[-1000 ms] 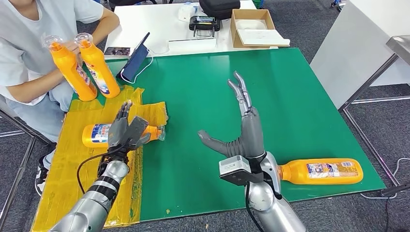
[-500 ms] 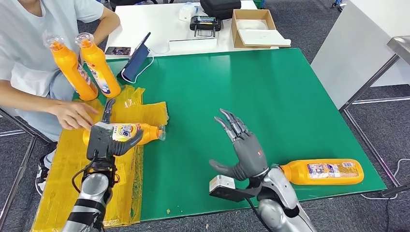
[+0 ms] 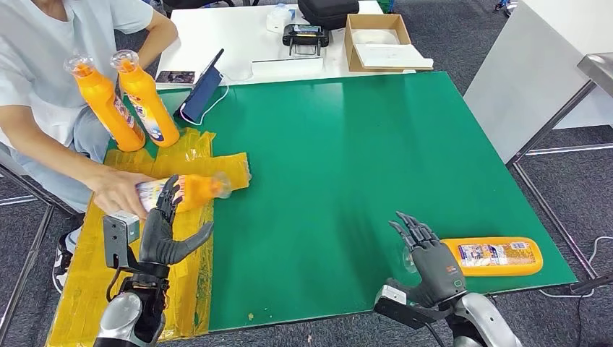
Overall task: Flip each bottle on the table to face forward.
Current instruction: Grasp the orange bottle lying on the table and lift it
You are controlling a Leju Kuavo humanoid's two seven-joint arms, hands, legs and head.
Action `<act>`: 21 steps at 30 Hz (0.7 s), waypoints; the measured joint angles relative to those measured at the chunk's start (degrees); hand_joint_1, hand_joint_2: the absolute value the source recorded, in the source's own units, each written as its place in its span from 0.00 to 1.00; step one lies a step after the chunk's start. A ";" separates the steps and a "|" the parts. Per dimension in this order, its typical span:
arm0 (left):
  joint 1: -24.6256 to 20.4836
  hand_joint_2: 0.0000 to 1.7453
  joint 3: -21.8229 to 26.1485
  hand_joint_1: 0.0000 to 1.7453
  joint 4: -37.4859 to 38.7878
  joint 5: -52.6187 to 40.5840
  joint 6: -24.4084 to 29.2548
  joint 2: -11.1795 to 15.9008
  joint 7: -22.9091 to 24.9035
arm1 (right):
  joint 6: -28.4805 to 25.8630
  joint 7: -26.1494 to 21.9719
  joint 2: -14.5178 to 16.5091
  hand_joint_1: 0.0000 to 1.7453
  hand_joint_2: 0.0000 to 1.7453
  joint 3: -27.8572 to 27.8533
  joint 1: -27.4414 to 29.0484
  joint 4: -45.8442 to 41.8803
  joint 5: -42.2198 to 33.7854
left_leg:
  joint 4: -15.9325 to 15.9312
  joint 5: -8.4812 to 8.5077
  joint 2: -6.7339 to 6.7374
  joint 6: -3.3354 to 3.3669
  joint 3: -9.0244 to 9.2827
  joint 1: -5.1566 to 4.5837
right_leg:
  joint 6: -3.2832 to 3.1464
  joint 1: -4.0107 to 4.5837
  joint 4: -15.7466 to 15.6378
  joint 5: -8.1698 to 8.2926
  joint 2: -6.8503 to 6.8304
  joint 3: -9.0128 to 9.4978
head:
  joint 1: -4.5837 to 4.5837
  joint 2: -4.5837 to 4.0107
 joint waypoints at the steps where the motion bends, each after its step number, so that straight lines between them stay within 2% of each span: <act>1: 0.52 1.00 -0.05 0.00 -0.46 1.20 -0.86 0.02 0.12 | 0.13 0.86 -0.71 0.00 1.00 -0.59 0.55 0.00 0.41 | 0.00 0.00 -0.01 0.00 0.01 0.00 | 0.00 0.00 0.00 0.00 0.00 0.01 | 0.01 0.00; 5: 3.37 1.00 -0.21 0.00 -2.49 3.85 -2.77 0.07 0.45 | -0.19 3.91 -3.20 0.00 1.00 -4.20 2.54 0.13 3.94 | 0.00 -0.03 0.04 0.00 0.01 -0.01 | 0.00 -0.01 0.00 -0.01 0.02 0.02 | 0.01 0.00; 9: 5.30 1.00 -0.43 0.00 -3.94 4.50 -3.14 0.07 0.79 | -0.27 6.05 -4.26 0.00 1.00 -7.89 3.08 0.62 8.63 | 0.00 -0.05 0.05 0.02 0.02 -0.06 | 0.00 -0.06 -0.01 -0.01 0.02 0.02 | 0.01 0.00; 16: 5.94 1.00 -0.46 0.00 -4.44 4.57 -3.20 0.05 1.03 | 1.55 5.69 -5.07 0.00 1.00 -13.11 1.54 3.70 11.39 | 0.00 -0.03 0.06 0.04 0.07 -0.06 | 0.02 -0.07 -0.01 0.00 0.02 0.05 | 0.01 0.00; 21: 5.87 1.00 -0.52 0.00 -4.44 4.57 -3.24 0.04 1.09 | 3.23 5.41 -5.70 0.00 1.00 -14.71 0.61 5.82 11.49 | 0.00 -0.03 0.06 0.04 0.06 -0.07 | 0.02 -0.07 0.00 0.00 0.02 0.06 | -0.01 0.00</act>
